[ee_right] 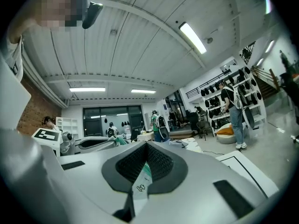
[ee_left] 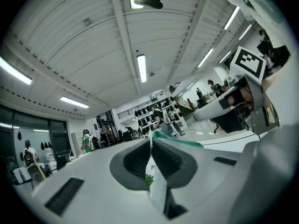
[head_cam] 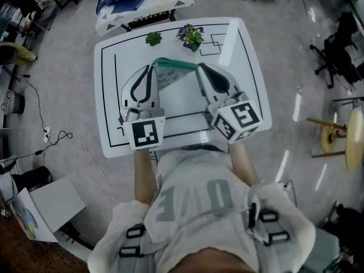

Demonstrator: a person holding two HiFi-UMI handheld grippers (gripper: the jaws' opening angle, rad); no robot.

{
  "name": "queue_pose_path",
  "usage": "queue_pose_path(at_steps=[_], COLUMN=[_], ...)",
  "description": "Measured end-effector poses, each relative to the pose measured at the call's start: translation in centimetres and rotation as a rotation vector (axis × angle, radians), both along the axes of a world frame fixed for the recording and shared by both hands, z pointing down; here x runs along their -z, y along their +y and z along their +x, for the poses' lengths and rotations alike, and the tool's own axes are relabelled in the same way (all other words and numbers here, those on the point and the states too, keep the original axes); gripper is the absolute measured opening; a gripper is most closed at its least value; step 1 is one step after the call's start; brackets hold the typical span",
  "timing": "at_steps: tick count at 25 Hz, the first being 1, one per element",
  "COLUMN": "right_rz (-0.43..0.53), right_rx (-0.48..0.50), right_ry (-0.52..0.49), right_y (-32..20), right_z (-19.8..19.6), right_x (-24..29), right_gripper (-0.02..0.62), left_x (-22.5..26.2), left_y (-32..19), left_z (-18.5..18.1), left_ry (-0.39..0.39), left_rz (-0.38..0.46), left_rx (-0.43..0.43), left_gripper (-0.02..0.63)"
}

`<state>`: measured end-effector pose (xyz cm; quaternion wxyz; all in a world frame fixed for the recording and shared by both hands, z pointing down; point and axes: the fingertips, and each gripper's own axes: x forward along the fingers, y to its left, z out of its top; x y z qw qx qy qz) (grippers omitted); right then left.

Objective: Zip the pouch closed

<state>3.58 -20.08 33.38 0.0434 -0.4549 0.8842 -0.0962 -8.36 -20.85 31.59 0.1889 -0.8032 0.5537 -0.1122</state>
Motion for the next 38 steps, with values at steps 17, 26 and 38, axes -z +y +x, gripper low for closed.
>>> queue_pose_path(at_steps=[17, 26, 38], right_rz=[-0.211, -0.356, -0.551], right_rx=[0.019, 0.186, 0.181], right_ry=[-0.243, -0.351, -0.577], right_y=[-0.5, -0.7, -2.2], right_z=[-0.5, -4.3, -5.1], right_x=[-0.2, 0.7, -1.4], right_gripper=[0.009, 0.176, 0.143], left_x=[-4.8, -4.9, -5.9], left_y=[1.0, 1.6, 2.0], left_z=[2.4, 3.5, 4.2], left_ry=[-0.242, -0.328, -0.469], left_rz=[0.005, 0.054, 0.104], left_rx=[-0.040, -0.072, -0.061], left_gripper=[0.018, 0.018, 0.018])
